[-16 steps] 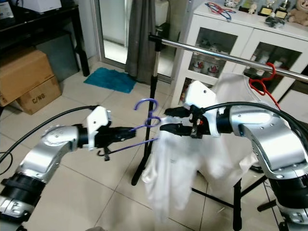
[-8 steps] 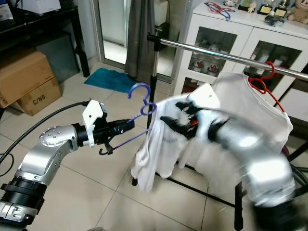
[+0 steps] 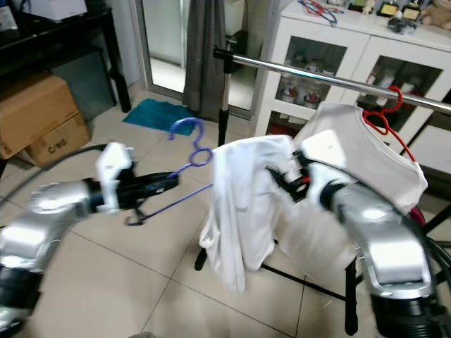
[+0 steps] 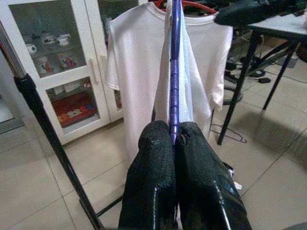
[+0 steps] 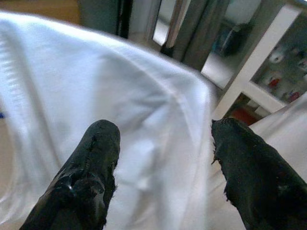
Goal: Hang hanger
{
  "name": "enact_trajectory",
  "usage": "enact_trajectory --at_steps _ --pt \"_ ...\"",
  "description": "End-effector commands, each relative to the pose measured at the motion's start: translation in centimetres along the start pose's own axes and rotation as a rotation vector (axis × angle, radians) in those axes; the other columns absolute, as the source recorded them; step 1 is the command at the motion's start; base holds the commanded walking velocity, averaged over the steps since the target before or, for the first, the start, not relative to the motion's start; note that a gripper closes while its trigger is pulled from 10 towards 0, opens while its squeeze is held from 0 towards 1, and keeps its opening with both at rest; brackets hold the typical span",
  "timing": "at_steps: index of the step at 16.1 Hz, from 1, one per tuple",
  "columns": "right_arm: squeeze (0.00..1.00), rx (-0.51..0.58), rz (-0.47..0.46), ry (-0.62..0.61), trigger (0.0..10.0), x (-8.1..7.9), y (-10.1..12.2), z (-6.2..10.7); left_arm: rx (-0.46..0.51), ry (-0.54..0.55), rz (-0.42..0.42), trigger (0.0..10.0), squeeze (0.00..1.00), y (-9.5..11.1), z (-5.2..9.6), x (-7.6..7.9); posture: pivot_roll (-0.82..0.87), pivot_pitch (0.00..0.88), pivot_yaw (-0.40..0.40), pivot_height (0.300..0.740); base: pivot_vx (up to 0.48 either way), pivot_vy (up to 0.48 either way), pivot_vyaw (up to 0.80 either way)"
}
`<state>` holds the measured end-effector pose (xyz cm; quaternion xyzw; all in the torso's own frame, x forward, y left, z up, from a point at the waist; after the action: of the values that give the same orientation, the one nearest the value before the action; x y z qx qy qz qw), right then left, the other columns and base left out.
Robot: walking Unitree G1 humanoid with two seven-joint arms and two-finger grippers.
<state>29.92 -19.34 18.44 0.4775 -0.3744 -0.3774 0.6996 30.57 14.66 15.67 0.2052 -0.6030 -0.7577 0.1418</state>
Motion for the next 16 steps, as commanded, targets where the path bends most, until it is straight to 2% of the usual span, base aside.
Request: enact_trajectory --at_steps 1,2,3,5,6,8,9,12,14,15,16 --pt "0.00 0.073 0.006 0.090 10.0 -1.1 1.3 0.1 0.059 -0.033 -0.020 0.0 0.00 1.6 0.1 0.3 -0.01 0.000 -0.038 0.740 0.000 0.000 0.00" --pt "0.00 0.089 0.002 0.123 10.0 -1.6 1.6 0.1 0.061 -0.034 -0.021 0.0 0.00 1.6 0.1 0.3 -0.01 0.000 -0.038 0.740 0.000 0.000 0.00" --pt "0.00 0.116 -0.026 0.206 10.0 -3.3 2.2 0.0 0.061 -0.038 -0.019 0.0 0.00 1.7 0.1 0.4 -0.01 0.000 -0.038 0.740 0.000 0.000 0.00" --pt "0.00 0.089 -0.021 0.203 10.0 -3.7 1.7 -0.6 0.065 -0.046 -0.015 0.0 0.00 1.8 0.0 0.6 0.00 0.000 -0.043 0.740 0.000 0.000 0.00" --pt "0.00 0.031 -0.003 0.077 10.0 -1.5 0.4 -1.1 0.070 -0.058 -0.013 0.0 0.00 2.0 0.3 0.9 0.00 0.000 -0.043 0.740 0.000 0.000 0.00" --pt "0.00 0.011 0.015 0.035 10.0 -0.4 0.1 -1.0 0.065 -0.056 -0.016 0.0 0.00 2.1 0.7 0.8 0.00 0.000 -0.043 0.740 0.000 0.000 0.00" --pt "0.00 -0.012 0.028 0.020 10.0 0.6 -0.3 -0.4 0.059 -0.050 -0.020 0.0 0.00 2.2 1.3 0.7 0.00 0.000 -0.043 0.740 0.000 0.000 0.00" --pt "0.00 -0.037 0.048 -0.005 10.0 1.5 -0.8 -0.1 0.067 -0.066 -0.012 0.0 0.00 2.6 1.9 1.0 0.00 0.000 -0.040 0.740 0.000 0.000 0.00" --pt "0.00 -0.035 0.035 -0.001 10.0 1.5 -1.1 -0.6 0.084 -0.098 0.000 0.0 0.00 3.0 2.0 1.7 0.00 0.000 -0.038 0.740 0.000 0.000 0.00" --pt "0.00 -0.036 0.017 0.042 10.0 1.0 -1.5 -1.0 0.103 -0.112 0.010 0.0 0.00 3.3 1.9 2.0 0.00 0.000 -0.040 0.740 0.000 0.000 0.00" --pt "0.00 -0.038 0.003 0.072 5.6 0.7 -1.9 -1.3 0.117 -0.117 0.013 0.0 0.00 3.7 2.0 2.1 0.00 0.000 -0.041 0.740 0.000 0.000 0.00"
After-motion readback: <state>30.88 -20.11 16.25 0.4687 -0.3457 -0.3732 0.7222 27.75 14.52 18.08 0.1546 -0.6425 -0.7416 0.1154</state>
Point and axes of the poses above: a point about 5 cm out from each wrist's last joint towards the gripper, its own z axis pointing back from the gripper into the wrist, its own y axis along the axis of the wrist's last joint, x = y × z, the point moved 2 cm from there along -z, pointing out of the wrist towards the gripper, and after that the axes turned 3 degrees about -z, right-handed, at the moved point
